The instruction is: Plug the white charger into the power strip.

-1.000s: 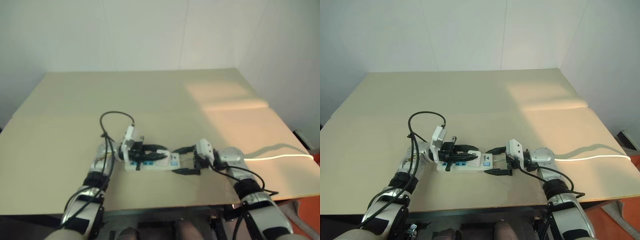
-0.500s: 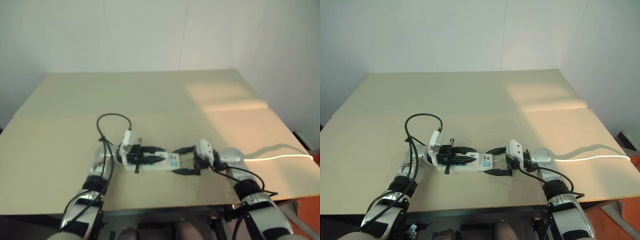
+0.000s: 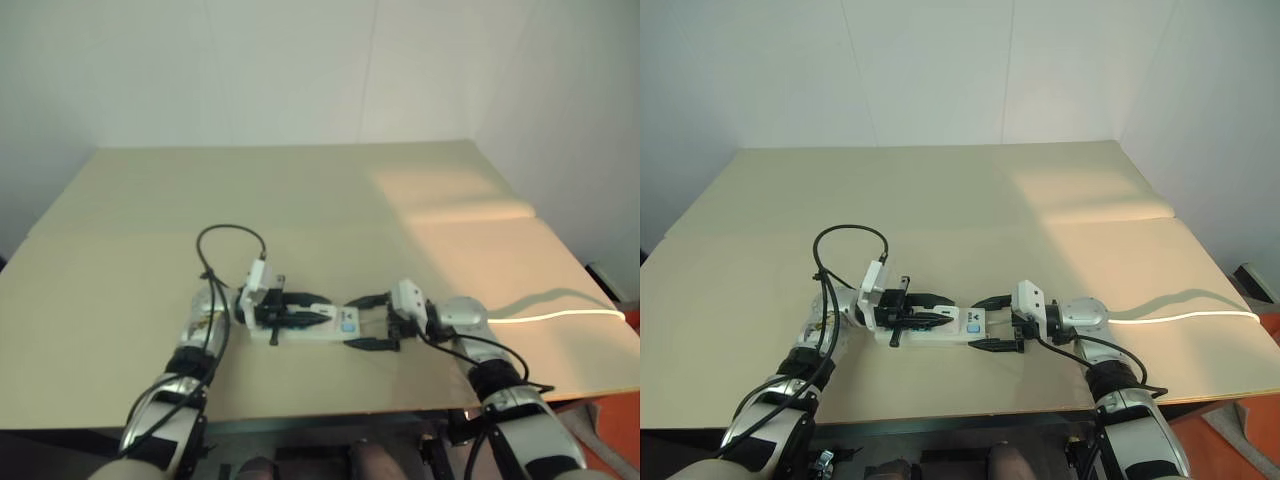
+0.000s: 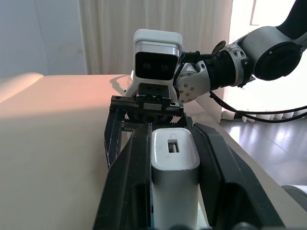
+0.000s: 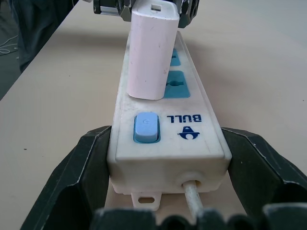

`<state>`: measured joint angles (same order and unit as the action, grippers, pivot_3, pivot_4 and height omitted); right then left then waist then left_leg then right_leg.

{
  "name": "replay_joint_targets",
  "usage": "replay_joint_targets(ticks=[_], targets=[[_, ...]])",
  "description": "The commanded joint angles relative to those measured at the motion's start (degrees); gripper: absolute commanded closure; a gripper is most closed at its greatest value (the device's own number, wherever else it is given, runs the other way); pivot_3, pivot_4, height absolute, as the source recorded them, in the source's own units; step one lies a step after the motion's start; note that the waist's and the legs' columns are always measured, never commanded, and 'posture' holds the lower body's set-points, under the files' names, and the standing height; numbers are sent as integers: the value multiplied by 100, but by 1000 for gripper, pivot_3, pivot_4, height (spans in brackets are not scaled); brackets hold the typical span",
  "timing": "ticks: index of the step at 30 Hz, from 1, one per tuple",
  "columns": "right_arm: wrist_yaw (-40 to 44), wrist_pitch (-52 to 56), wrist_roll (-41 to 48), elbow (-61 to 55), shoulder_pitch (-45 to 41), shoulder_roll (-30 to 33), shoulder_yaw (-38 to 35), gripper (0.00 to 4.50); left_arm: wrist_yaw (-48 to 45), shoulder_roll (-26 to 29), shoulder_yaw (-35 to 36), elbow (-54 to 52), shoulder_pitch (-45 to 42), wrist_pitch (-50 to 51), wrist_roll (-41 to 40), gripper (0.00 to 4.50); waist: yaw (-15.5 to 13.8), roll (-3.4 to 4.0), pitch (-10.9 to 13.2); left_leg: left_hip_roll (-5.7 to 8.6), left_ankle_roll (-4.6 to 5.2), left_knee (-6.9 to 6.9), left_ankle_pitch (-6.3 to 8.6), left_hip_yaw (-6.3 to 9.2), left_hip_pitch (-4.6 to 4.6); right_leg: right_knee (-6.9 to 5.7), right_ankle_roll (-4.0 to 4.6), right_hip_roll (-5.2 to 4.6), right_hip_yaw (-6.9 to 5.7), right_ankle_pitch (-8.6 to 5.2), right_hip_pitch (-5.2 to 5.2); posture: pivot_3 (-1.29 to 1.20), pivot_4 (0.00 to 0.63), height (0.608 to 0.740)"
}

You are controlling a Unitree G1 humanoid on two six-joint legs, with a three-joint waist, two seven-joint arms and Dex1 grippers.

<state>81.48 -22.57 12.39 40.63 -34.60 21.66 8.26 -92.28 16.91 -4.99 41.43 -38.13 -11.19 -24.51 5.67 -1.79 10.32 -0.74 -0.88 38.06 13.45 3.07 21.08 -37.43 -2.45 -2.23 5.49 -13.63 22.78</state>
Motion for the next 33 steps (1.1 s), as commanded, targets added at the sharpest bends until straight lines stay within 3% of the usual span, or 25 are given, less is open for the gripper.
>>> replay_joint_targets(ticks=[1, 9, 14, 22, 25, 33], targets=[[-12, -177, -88, -40, 39, 49, 0, 1118, -12, 255, -63, 376, 152, 7, 424, 2560, 6, 4, -2, 0, 0, -2, 0, 0, -3, 3, -1, 1, 0, 0, -4, 0, 150, 740], [-4, -187, -84, -20, 42, 51, 10, 1118, -18, 184, 80, 387, 147, -95, 405, 17, -18, 24, -14, -2, 1, -17, 0, 3, -15, 30, -31, 1, -3, -18, -26, 0, 150, 740], [4, -187, -86, -20, 41, 54, 14, 1118, -22, 319, 10, 91, 121, 124, 127, 17, -15, 24, -14, -3, 1, -17, 0, 4, -14, 31, -32, 1, -4, -19, -25, 0, 150, 740], [-44, 285, -9, 48, -128, 67, -46, 1118, -22, 1169, 84, -1120, -130, 1341, -160, 17, -8, 22, -11, -5, 1, -17, 1, 6, 3, 29, -32, 3, -5, -18, -6, 0, 150, 740], [-83, 261, -22, 70, -180, 77, -84, 108, -22, 1368, 295, -1298, -136, 1450, -419, 0, -18, 23, -11, -6, 1, -17, 1, 5, 5, 30, -32, 1, -5, -18, -3, 0, 150, 740], [21, 562, 297, -471, -41, 429, -360, 47, 112, 1731, 946, -1720, 68, 1883, -719, 0, -32, 22, 10, -4, 1, -17, 0, 6, 47, 29, 8, -1, -6, 6, 43, 0, 150, 740]])
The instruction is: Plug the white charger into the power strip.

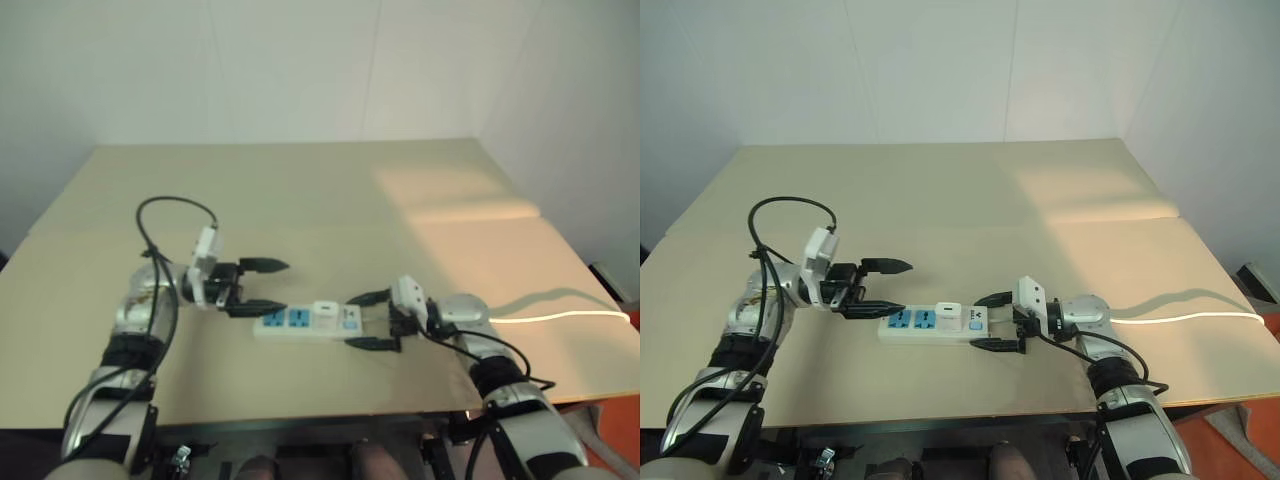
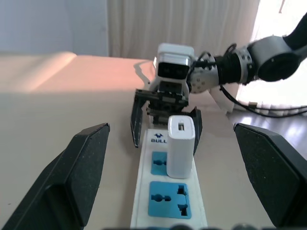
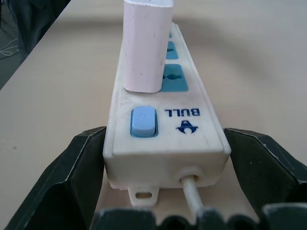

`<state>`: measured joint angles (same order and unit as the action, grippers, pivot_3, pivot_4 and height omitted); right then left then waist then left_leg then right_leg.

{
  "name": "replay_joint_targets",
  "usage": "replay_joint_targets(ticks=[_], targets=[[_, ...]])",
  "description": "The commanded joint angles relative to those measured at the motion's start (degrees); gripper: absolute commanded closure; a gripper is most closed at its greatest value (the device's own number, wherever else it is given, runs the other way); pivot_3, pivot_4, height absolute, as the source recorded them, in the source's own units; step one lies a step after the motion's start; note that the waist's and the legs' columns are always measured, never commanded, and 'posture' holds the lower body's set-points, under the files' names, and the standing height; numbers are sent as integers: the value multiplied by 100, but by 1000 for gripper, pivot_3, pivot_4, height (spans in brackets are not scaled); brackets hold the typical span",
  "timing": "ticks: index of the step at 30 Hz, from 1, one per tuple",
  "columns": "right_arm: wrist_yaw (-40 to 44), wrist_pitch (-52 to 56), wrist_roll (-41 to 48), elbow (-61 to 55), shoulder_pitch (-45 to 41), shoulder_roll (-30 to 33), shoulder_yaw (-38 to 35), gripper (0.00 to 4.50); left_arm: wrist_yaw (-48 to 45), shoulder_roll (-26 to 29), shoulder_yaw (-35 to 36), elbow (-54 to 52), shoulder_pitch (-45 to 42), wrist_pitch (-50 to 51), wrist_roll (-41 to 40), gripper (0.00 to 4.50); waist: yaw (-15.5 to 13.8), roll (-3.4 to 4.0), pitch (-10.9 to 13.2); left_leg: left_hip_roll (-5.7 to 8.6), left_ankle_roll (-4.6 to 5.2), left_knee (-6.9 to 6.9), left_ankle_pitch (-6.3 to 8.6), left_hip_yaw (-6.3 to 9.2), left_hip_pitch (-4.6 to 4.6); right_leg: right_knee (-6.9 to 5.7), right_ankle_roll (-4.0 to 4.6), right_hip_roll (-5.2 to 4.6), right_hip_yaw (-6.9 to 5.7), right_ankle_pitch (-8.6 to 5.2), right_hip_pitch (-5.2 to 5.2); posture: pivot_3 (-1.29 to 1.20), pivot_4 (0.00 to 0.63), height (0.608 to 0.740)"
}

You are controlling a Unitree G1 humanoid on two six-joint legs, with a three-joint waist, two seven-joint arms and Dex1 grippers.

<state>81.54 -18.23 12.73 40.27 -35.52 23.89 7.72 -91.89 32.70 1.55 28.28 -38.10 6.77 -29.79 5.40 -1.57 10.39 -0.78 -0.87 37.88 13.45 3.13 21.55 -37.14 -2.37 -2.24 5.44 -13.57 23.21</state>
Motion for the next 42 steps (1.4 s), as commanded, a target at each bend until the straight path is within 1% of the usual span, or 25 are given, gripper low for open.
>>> replay_joint_targets(ticks=[1, 2, 5, 9, 11, 12, 13, 16, 19, 23, 30, 39, 42], targets=[[43, 334, 387, -746, 167, 354, -387, 47, 100, 246, 351, -538, 148, 188, -212, 0, -10, 0, 3, 0, 0, 0, 0, 0, 4, 1, 0, -1, 0, 0, 2, 0, 150, 740], [68, 495, 482, -980, 258, 467, -445, 47, 126, 311, 389, -651, 211, 278, -230, 0, -18, 1, 8, 0, 0, 0, 0, 0, 5, 1, 0, -2, -1, 0, 3, 0, 150, 740], [487, 715, 909, -1804, 703, 1122, -759, 47, 111, 721, 647, -1038, 654, 305, -255, 0, -36, 3, 15, 3, 0, 0, 0, -1, 15, 3, -1, -9, -1, -1, 9, 0, 150, 740], [646, 890, 1216, -2496, 1160, 1810, -1142, 47, 156, 1134, 1007, -1410, 1226, 359, -364, 0, -49, 0, 30, 1, 0, 0, 0, -3, 18, 4, -2, -10, -4, -2, 15, 0, 150, 740], [671, 1036, 1401, -2937, 1557, 2340, -1564, 47, 24, 1514, 1369, -1771, 1792, 446, -473, 0, -55, 4, 37, -2, 0, 0, 0, -4, 16, 3, -15, -8, -5, -10, 14, 0, 150, 740], [660, 1118, 1482, -3091, 1709, 2521, -1716, 47, 0, 1641, 1506, -1917, 1995, 519, -544, 0, -59, 7, 42, -4, 0, -1, 0, -5, 18, 4, -36, -7, -5, -27, 16, 0, 150, 740], [645, 1213, 1564, -3224, 1859, 2689, -1865, 47, 8, 1752, 1645, -2053, 2184, 601, -624, 0, -69, 8, 48, -4, 0, -3, 0, -8, 18, 4, -38, -8, -4, -31, 17, 0, 150, 740], [562, 1359, 1685, -3449, 2253, 3018, -2229, 47, 152, 1913, 1962, -2207, 2569, 768, -772, 0, -140, 6, 51, -4, 0, -2, 0, -13, 21, 5, -40, -11, -2, -33, 21, 0, 150, 740], [504, 1389, 1700, -3559, 2529, 3134, -2421, 47, 273, 1923, 2080, -2248, 2728, 757, -764, 0, -171, 6, 51, -7, 0, -2, 0, -15, 11, 7, -39, -8, -4, -37, 12, 0, 150, 740], [315, 1690, 1726, -3798, 2810, 3200, -2524, 47, 463, 1836, 2109, -2437, 2838, 797, -823, 0, -198, 6, 51, -5, 0, -2, 0, -18, 18, 12, -40, -10, -3, -39, 14, 0, 150, 740], [78, 1798, 1640, -3985, 2994, 3233, -2637, 47, 597, 1730, 2065, -2483, 2866, 764, -813, 0, -207, 5, 52, -5, 0, -2, 0, -21, 32, 11, -40, -10, -1, -39, 27, 0, 150, 740], [-91, 1790, 1572, -4112, 3180, 3256, -2675, 47, 595, 1760, 1956, -2334, 2794, 845, -776, 0, -209, 5, 52, -4, 0, -2, 0, -23, 33, 12, -40, -10, 0, -39, 27, 0, 150, 740], [-260, 2001, 1585, -4227, 3263, 3279, -2690, 47, 584, 1750, 1940, -2322, 2788, 828, -774, 0, -209, 5, 52, -5, 0, -2, 0, -22, 32, 11, -40, -10, 0, -39, 27, 0, 150, 740]])
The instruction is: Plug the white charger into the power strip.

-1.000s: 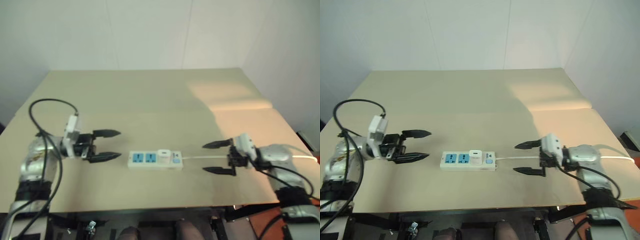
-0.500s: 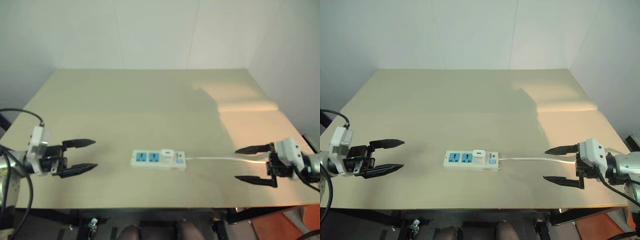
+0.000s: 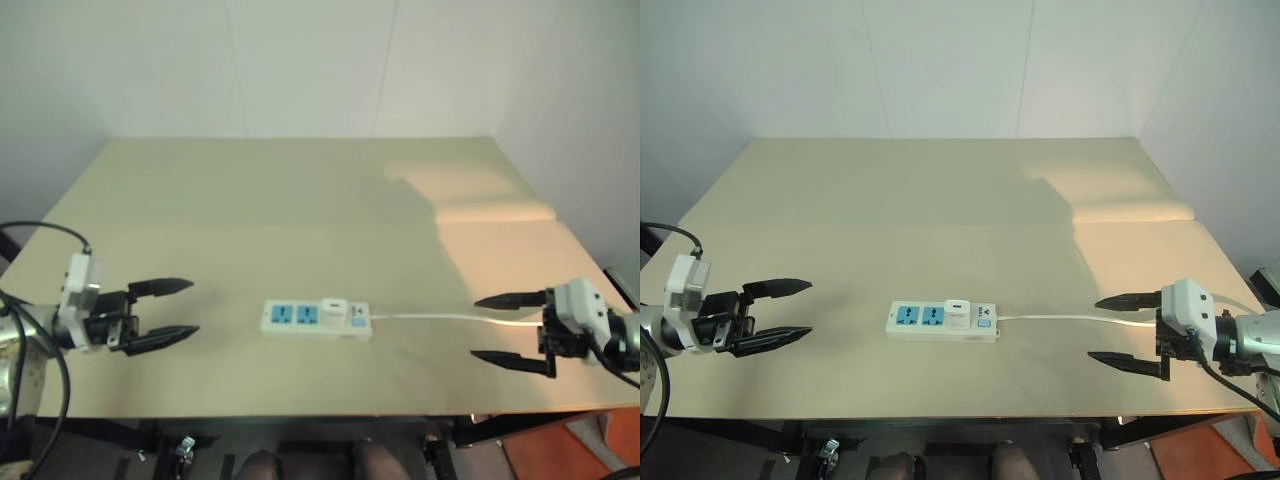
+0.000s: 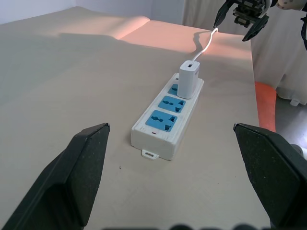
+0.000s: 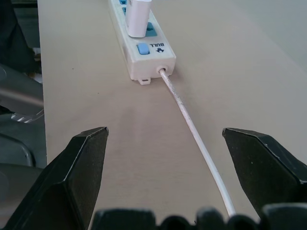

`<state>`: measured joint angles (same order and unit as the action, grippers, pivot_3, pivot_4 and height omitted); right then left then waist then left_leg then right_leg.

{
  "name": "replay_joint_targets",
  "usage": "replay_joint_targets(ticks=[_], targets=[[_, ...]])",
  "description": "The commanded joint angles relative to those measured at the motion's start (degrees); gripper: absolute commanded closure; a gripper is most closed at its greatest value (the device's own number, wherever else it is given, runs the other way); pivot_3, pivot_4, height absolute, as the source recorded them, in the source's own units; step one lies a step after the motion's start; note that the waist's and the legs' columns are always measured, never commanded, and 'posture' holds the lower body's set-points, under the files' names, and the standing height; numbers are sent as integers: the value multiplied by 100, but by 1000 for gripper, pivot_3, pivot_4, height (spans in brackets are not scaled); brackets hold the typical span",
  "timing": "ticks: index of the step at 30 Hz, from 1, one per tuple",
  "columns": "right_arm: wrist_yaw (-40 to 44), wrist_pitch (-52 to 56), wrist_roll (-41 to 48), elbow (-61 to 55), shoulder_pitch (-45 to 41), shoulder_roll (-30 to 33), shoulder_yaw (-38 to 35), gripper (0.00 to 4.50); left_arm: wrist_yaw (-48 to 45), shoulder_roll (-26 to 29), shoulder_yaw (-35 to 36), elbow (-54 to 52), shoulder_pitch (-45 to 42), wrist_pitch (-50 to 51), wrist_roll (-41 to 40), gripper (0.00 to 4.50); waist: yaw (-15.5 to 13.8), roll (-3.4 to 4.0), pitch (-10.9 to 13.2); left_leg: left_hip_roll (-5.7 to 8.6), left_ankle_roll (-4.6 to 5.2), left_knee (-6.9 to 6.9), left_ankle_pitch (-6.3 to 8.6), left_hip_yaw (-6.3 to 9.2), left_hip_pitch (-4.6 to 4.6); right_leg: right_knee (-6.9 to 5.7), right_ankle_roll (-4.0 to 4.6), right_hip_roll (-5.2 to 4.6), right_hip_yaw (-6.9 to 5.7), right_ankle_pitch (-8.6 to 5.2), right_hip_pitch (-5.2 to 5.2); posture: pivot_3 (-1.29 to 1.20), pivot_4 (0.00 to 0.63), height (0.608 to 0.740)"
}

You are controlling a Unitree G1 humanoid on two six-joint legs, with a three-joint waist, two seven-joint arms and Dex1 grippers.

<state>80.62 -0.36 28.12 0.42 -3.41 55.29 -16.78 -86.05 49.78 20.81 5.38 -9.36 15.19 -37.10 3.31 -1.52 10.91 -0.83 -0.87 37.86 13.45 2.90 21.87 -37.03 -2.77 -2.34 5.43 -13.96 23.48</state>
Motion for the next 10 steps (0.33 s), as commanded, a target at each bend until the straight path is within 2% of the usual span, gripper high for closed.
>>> replay_joint_targets(ticks=[1, 4, 7, 10], targets=[[-222, 287, 47, -277, 77, 149, -250, 47, 6, 38, 7, -18, -98, -11, -40, 0, 0, 0, 0, 0, 0, 0, 0, 0, 0, 0, 0, 0, 0, 0, 0, 0, 150, 740], [-356, 446, 48, -357, 122, 174, -292, 47, 60, 29, -34, 20, -157, 36, -37, 0, -12, 0, 0, 1, 0, 0, 0, 0, 1, 0, 0, 0, 0, 0, 0, 0, 150, 740], [-308, 464, 137, -410, 166, 200, -377, 47, 16, 123, -50, 22, -267, 726, -413, 0, -24, 0, 0, 1, 0, 0, 0, 1, 1, 0, 0, 0, 0, 0, 0, 0, 150, 740], [-133, 502, 219, -413, 251, 275, -426, 47, -104, 143, -33, -54, -260, 924, -524, 0, -23, 0, 0, 1, 0, 0, 0, 0, 2, 0, -1, 0, 0, 0, 0, 0, 150, 740]])
